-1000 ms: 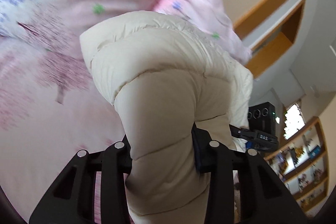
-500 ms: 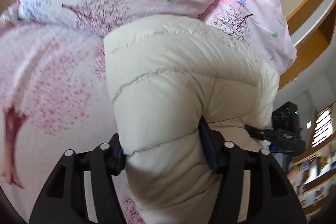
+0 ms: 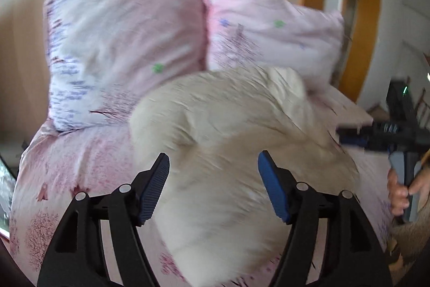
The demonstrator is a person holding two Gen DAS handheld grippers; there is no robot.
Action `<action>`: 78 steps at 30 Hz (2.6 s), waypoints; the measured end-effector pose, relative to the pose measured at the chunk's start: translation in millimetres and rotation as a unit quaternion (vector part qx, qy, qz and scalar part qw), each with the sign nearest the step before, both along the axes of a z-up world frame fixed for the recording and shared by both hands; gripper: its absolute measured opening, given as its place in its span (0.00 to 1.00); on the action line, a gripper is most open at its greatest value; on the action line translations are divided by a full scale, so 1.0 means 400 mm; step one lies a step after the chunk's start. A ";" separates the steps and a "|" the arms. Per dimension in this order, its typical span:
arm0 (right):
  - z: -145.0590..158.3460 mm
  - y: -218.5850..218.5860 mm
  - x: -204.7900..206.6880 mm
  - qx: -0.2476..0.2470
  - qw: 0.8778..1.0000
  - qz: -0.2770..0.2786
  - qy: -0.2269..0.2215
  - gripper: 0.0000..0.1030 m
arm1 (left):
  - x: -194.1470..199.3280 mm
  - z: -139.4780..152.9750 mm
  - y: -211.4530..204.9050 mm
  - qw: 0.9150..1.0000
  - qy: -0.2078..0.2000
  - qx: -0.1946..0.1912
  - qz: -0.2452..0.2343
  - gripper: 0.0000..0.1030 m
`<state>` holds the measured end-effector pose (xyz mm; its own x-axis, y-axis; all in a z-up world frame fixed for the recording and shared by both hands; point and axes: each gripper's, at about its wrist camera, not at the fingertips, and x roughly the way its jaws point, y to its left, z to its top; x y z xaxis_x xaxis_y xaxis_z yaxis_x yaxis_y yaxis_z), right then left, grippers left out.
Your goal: Fold large clothes
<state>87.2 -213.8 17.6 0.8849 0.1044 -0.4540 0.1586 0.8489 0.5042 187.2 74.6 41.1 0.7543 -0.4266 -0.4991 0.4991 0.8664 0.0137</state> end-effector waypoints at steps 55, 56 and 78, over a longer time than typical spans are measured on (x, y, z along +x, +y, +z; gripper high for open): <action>0.024 0.205 0.059 -0.142 0.990 -0.009 0.021 0.53 | -0.057 -0.071 -0.011 0.999 -0.008 0.007 0.045 0.86; 0.012 0.216 0.041 -0.149 0.989 -0.004 0.022 0.53 | -0.057 -0.077 -0.013 0.999 -0.005 0.010 0.048 0.86; -0.103 0.245 0.060 -0.164 0.983 -0.004 0.077 0.95 | -0.033 -0.163 -0.043 0.995 0.038 0.047 0.083 0.99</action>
